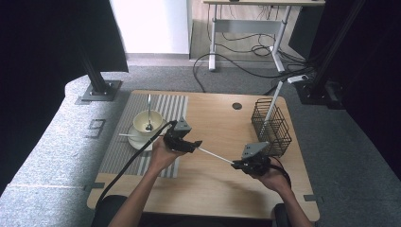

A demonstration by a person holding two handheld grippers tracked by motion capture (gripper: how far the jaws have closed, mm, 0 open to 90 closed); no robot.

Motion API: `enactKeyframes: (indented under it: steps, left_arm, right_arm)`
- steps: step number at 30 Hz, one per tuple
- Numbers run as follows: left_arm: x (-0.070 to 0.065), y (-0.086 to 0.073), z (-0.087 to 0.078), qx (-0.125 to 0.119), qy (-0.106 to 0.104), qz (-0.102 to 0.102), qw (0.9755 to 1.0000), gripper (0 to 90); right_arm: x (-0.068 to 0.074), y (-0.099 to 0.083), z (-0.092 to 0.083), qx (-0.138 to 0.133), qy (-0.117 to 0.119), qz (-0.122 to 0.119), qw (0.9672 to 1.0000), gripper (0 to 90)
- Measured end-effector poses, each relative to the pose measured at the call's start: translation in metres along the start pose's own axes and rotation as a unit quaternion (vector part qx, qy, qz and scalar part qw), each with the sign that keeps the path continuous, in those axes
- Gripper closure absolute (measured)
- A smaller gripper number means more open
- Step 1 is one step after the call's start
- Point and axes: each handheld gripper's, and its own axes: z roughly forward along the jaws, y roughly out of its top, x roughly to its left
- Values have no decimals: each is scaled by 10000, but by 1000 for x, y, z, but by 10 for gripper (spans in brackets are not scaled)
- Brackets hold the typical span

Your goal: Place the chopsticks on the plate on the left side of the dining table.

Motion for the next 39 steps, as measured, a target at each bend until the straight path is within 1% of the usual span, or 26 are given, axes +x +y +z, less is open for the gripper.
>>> enactKeyframes:
  steps: [3, 6, 8, 10, 13, 14, 17, 18, 21, 23, 24, 26, 27, 28, 32, 33, 35, 36, 38, 39]
  left_arm:
    - [0, -5, 5, 74, 0, -25, 10000, 274]
    - [0, -8, 8, 141, -48, -22, 9999, 270]
    - [1, -7, 5, 100, -79, 30, 9999, 267]
    - [1, -5, -3, 41, -135, 69, 9999, 266]
    - [0, 0, -15, -20, -171, 242, 9996, 262]
    - [-1, 1, -19, -44, -167, 352, 9992, 263]
    - [-6, 3, -23, 12, -260, 591, 9979, 268]
    - [-9, 3, -23, 57, -310, 706, 9970, 269]
    - [-17, 2, -17, 218, -426, 928, 9945, 271]
    - [-21, 1, -12, 347, -443, 1091, 9924, 274]
    - [-24, 0, -10, 386, -464, 1135, 9917, 278]
    - [-27, -1, -5, 495, -460, 1281, 9895, 302]
    - [-29, -1, -3, 546, -463, 1351, 9882, 321]
    - [-32, -1, -1, 618, -436, 1464, 9863, 341]
    - [-37, -2, 2, 794, -380, 1733, 9809, 443]
    - [-38, -2, 2, 841, -369, 1817, 9791, 482]
    - [-39, -2, 2, 905, -289, 1921, 9768, 544]
    - [-39, -2, 2, 920, -284, 1939, 9763, 585]
    - [-38, -2, 1, 944, -324, 1979, 9751, 636]
    - [-38, -2, 1, 964, -344, 2012, 9742, 647]
  right_arm:
    - [1, 1, -1, 8, 27, -23, 10000, 851]
    - [1, 1, -2, 45, 49, -43, 10000, 851]
    - [1, 0, -1, 91, 71, -64, 9999, 851]
    - [0, 0, -2, 107, 63, -45, 9999, 851]
    - [-3, 0, -4, 166, 41, -34, 9998, 851]
    - [-3, 0, -4, 178, 40, -41, 9998, 851]
    - [-5, 2, -5, 221, 52, -69, 9997, 852]
    - [-5, 3, -5, 228, 59, -98, 9997, 851]
    - [-6, 7, -6, 285, 70, -157, 9994, 851]
    - [-6, 9, -6, 286, 75, -162, 9994, 851]
    - [-6, 10, -7, 298, 76, -169, 9994, 851]
    - [-7, 11, -8, 312, 98, -202, 9993, 851]
    - [-6, 12, -8, 325, 102, -216, 9992, 851]
    - [-6, 13, -8, 337, 102, -236, 9991, 851]
    - [-6, 16, -9, 351, 129, -259, 9990, 851]
    - [-7, 16, -9, 345, 142, -277, 9989, 851]
    - [-6, 17, -10, 362, 160, -291, 9988, 851]
    - [-7, 17, -9, 372, 181, -308, 9987, 851]
    - [-6, 17, -9, 392, 206, -314, 9985, 851]
    - [-6, 16, -9, 384, 222, -310, 9985, 851]
